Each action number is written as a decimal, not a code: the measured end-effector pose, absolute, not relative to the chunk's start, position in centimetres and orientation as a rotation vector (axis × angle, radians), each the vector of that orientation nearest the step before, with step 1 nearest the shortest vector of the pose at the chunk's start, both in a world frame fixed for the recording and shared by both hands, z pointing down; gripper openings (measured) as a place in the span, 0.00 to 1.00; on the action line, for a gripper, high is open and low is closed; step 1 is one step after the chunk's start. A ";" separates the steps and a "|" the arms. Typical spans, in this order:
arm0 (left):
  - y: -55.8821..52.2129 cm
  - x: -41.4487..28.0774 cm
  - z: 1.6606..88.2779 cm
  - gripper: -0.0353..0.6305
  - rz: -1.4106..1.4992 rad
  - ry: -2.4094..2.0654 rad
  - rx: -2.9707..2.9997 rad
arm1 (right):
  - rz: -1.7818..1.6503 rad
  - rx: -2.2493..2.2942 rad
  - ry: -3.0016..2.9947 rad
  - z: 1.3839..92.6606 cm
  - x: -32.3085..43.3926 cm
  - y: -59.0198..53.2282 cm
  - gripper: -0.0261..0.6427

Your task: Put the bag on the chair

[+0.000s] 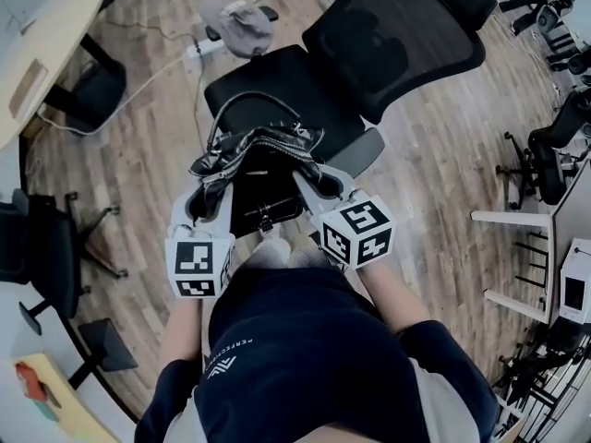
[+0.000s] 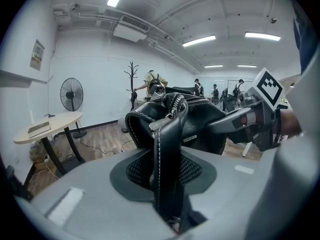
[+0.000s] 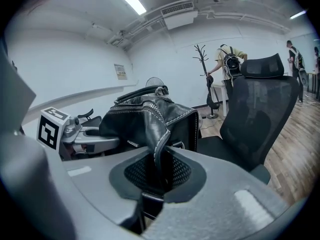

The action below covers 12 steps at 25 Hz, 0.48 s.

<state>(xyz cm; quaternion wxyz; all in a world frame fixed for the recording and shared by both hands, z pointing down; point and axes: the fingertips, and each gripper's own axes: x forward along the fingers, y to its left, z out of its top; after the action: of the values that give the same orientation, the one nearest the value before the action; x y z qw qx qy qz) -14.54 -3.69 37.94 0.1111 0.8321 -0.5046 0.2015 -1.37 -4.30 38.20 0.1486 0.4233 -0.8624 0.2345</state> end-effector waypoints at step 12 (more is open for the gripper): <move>-12.1 -13.1 38.9 0.24 0.568 -1.443 2.449 | 0.675 1.264 -2.438 38.9 0.1 -12.6 0.10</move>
<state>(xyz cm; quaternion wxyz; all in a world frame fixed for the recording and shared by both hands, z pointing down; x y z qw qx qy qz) -13.14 -12.11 38.87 0.1209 0.8387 -0.4942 0.1943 0.06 -12.58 38.94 0.1562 0.4414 -0.8516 0.2357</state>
